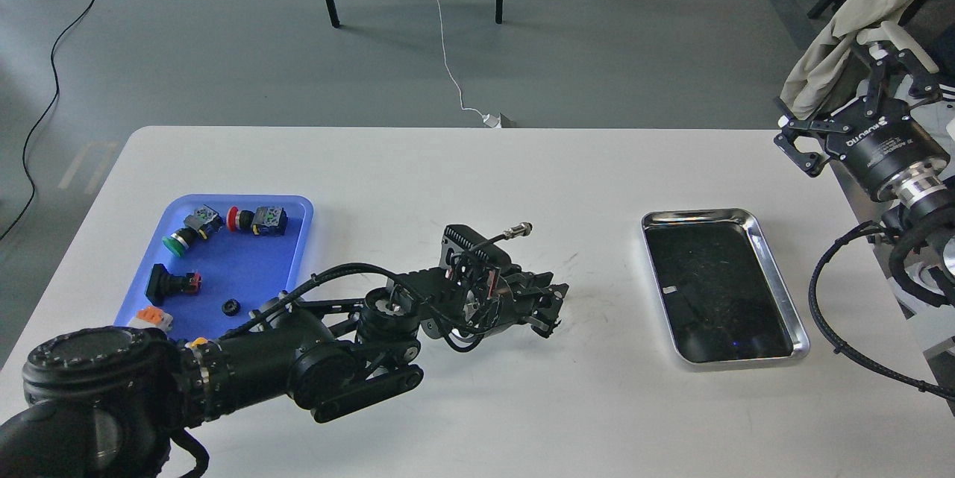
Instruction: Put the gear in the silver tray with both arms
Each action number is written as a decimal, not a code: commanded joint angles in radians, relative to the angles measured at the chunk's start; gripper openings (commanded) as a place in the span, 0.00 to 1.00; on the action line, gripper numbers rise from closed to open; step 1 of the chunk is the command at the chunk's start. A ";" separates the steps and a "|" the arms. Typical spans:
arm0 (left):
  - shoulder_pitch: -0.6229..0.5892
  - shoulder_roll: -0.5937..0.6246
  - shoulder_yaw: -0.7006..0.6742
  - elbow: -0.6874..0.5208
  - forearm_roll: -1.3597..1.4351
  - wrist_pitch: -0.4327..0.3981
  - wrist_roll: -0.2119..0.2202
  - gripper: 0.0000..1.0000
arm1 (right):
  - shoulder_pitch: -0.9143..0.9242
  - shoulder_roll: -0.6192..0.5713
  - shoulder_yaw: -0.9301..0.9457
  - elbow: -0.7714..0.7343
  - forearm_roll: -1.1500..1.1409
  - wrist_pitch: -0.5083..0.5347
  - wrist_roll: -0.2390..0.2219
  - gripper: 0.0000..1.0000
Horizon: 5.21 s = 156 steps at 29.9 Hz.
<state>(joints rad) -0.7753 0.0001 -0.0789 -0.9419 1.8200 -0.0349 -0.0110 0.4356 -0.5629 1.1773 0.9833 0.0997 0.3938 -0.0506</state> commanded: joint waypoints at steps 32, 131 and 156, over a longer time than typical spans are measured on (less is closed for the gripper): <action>0.122 0.609 -0.639 -0.228 -1.236 0.185 -0.063 0.98 | 0.708 -0.072 -1.003 0.261 -0.491 -0.056 -0.080 0.99; 0.136 0.666 -0.657 -0.228 -1.240 0.194 -0.132 0.98 | 1.212 0.091 -1.563 0.118 -0.724 0.095 -0.130 1.00; 0.136 0.676 -0.680 -0.228 -1.240 0.194 -0.132 0.98 | 1.089 0.225 -1.700 0.307 -0.741 0.095 -0.175 0.96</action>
<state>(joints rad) -0.6397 0.6733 -0.7565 -1.1705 0.5799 0.1596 -0.1426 1.5675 -0.3643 -0.5094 1.3163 -0.6395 0.4888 -0.2274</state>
